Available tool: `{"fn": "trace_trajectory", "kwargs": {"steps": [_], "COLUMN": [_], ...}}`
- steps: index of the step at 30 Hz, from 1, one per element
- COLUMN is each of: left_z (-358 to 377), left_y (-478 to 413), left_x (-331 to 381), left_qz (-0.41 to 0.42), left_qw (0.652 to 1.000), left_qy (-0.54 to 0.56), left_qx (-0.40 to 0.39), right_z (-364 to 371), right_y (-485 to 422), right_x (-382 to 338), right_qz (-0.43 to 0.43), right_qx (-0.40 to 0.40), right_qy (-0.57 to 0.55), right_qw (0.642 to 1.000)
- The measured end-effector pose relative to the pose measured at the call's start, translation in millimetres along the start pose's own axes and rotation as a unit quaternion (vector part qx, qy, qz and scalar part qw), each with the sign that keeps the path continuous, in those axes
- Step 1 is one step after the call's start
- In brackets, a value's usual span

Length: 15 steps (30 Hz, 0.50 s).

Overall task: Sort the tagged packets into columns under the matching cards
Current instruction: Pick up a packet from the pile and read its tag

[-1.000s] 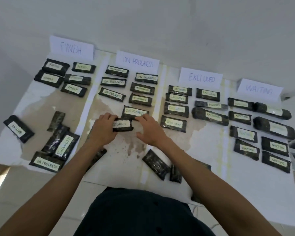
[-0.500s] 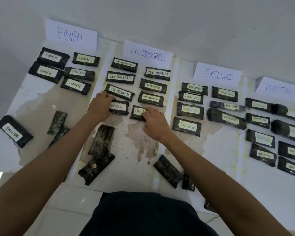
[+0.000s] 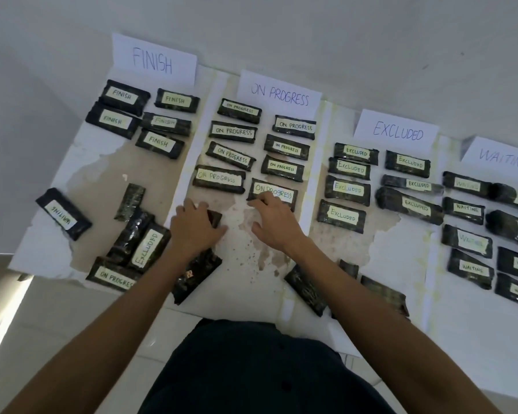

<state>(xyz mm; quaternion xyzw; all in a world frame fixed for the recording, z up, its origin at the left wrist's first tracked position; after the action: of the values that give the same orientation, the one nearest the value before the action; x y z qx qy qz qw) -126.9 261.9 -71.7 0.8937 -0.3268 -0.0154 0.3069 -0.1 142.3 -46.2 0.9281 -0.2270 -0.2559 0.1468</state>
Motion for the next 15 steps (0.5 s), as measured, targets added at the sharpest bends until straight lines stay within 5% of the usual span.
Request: {"fn": "trace_trajectory", "kwargs": {"steps": [4,7,15], "left_z": [17,2,-8], "left_y": [21,21,18], "left_x": [3,3,-8], "left_qz": [0.006,0.020,-0.025], "left_qw": [1.000,0.994,0.882], "left_qy": [-0.011,0.094,0.462], "left_qx": [0.016,0.046,-0.086], "right_z": [11,13,5], "right_y": [11,17,29], "right_x": [-14,-17,-17], "right_qz": [-0.001,0.001,0.050], "right_qx": [-0.006,-0.001,0.026], "right_qy": [-0.046,-0.091,-0.262], "right_qw": [0.999,0.996,0.963]}}
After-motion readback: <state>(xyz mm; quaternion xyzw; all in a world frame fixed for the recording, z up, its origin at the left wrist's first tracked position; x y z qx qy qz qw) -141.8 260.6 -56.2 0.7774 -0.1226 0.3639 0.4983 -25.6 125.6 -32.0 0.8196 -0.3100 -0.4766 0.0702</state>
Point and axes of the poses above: each hand's wrist, its own y-axis away from the middle knuckle, its own z-axis out of the palm, x = y × z, the point moved 6 cm from there along -y, towards the middle knuckle, and after that the axes turned 6 degrees about -x, right-handed, at the moved point
